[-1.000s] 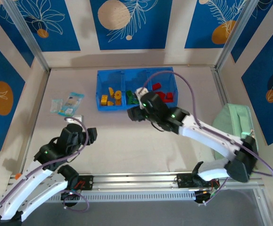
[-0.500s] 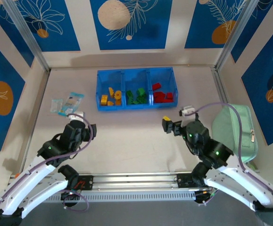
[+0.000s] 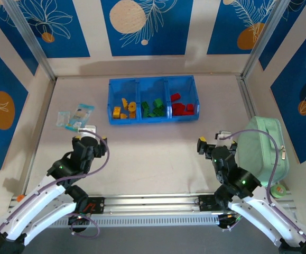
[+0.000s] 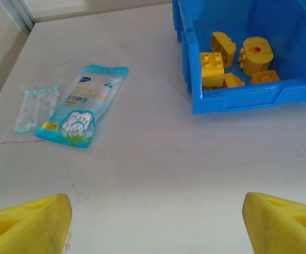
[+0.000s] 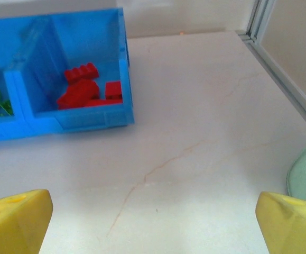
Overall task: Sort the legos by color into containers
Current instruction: Reset both arms
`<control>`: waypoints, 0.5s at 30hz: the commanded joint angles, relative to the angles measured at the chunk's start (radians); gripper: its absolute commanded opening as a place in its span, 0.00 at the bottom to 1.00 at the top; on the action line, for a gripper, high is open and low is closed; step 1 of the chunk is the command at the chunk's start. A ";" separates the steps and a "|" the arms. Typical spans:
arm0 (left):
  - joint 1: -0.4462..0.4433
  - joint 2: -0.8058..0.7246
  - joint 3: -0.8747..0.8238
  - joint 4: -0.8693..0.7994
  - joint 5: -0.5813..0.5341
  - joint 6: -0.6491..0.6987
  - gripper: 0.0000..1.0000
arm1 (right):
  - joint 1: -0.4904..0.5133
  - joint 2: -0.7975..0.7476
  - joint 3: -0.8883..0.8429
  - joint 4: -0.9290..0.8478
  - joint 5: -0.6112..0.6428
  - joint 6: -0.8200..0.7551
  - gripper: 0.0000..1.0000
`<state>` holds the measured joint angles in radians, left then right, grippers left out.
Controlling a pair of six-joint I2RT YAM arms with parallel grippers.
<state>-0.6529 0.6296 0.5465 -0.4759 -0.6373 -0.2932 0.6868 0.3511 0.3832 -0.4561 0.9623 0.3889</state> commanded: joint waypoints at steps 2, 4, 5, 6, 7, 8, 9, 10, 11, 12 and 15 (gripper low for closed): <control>-0.006 -0.002 -0.050 0.107 -0.075 0.053 0.84 | -0.008 0.025 -0.024 0.073 0.033 -0.023 0.99; -0.007 0.001 -0.066 0.134 -0.110 0.066 0.84 | -0.023 0.038 -0.024 0.088 0.022 -0.042 0.99; -0.006 0.002 -0.076 0.148 -0.128 0.081 0.84 | -0.029 0.043 -0.027 0.099 0.018 -0.060 0.99; -0.005 0.002 -0.088 0.171 -0.145 0.097 0.84 | -0.035 0.046 -0.032 0.111 0.019 -0.081 0.99; -0.006 0.001 -0.098 0.185 -0.159 0.112 0.84 | -0.039 0.046 -0.041 0.122 0.022 -0.095 0.99; -0.007 0.001 -0.108 0.204 -0.175 0.128 0.84 | -0.044 0.046 -0.050 0.131 0.024 -0.101 0.99; -0.007 0.001 -0.118 0.222 -0.187 0.145 0.84 | -0.047 0.047 -0.056 0.138 0.020 -0.108 0.99; -0.006 -0.001 -0.127 0.237 -0.195 0.158 0.85 | -0.049 0.048 -0.058 0.138 0.022 -0.109 0.99; -0.006 -0.001 -0.136 0.250 -0.202 0.168 0.85 | -0.049 0.049 -0.061 0.137 0.025 -0.110 0.99; -0.006 -0.002 -0.148 0.264 -0.210 0.175 0.85 | -0.049 0.049 -0.065 0.139 0.028 -0.109 0.99; -0.004 -0.001 -0.160 0.289 -0.227 0.188 0.85 | -0.052 0.051 -0.077 0.143 0.026 -0.113 0.99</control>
<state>-0.6529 0.6315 0.4004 -0.2573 -0.8055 -0.1478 0.6411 0.4038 0.3225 -0.3569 0.9627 0.2947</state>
